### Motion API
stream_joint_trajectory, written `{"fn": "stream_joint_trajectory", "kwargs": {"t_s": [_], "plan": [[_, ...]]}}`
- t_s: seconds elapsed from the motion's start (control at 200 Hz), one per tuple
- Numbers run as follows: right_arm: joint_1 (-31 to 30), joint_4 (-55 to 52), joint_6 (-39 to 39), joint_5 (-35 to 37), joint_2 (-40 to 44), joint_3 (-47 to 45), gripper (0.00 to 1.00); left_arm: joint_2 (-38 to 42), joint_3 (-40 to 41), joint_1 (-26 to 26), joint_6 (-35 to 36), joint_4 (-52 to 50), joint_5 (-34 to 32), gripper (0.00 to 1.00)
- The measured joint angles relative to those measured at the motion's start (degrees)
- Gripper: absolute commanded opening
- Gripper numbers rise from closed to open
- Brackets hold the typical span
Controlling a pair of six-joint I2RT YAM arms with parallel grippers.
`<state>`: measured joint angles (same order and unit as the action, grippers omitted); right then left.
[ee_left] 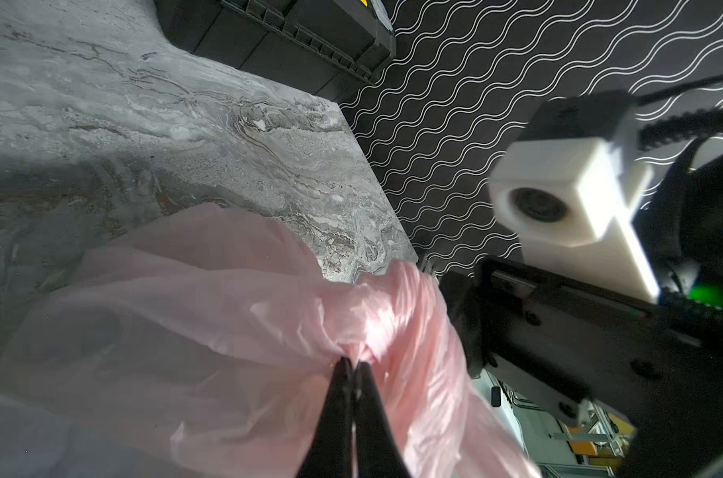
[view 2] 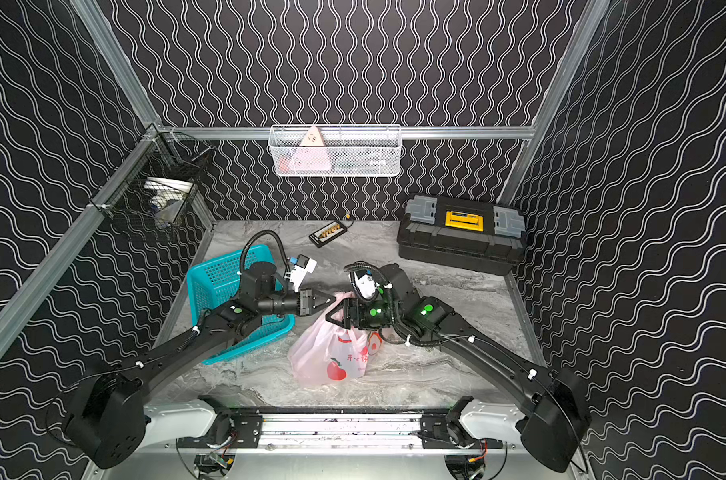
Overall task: Place the pineapple into a plastic bag & tie a knot
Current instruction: Tie the plastic bag at the center of the board.
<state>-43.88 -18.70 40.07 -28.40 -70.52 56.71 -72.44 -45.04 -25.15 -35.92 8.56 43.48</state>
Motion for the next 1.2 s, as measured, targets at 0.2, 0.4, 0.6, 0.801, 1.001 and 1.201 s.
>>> {"fn": "stream_joint_trajectory", "kwargs": {"t_s": [0.2,0.4,0.6,0.801,1.001,1.201], "plan": [[-0.11,-0.15,1.49,1.55,0.04,-2.01,0.15,0.61,-1.14,0.0,1.18,-2.62,-0.74,0.0],[-0.09,0.24,2.36,2.89,3.52,-5.64,0.0,-2.45,-13.46,-0.17,8.37,-16.63,-9.18,0.0],[0.09,1.16,2.23,8.0,8.24,-8.85,0.0,-14.97,-35.71,0.04,18.18,-33.75,-26.73,0.0],[0.96,4.35,1.2,16.52,12.0,-9.92,0.0,-25.11,-54.31,3.45,23.74,-49.07,-29.29,0.0],[4.46,4.07,1.18,17.55,15.1,-12.0,0.0,-28.24,-62.86,7.26,25.97,-52.33,-31.47,0.0],[12.0,4.44,-0.15,11.23,10.1,-13.03,0.0,-27.23,-62.95,9.11,25.97,-51.65,-31.82,0.0]]}}
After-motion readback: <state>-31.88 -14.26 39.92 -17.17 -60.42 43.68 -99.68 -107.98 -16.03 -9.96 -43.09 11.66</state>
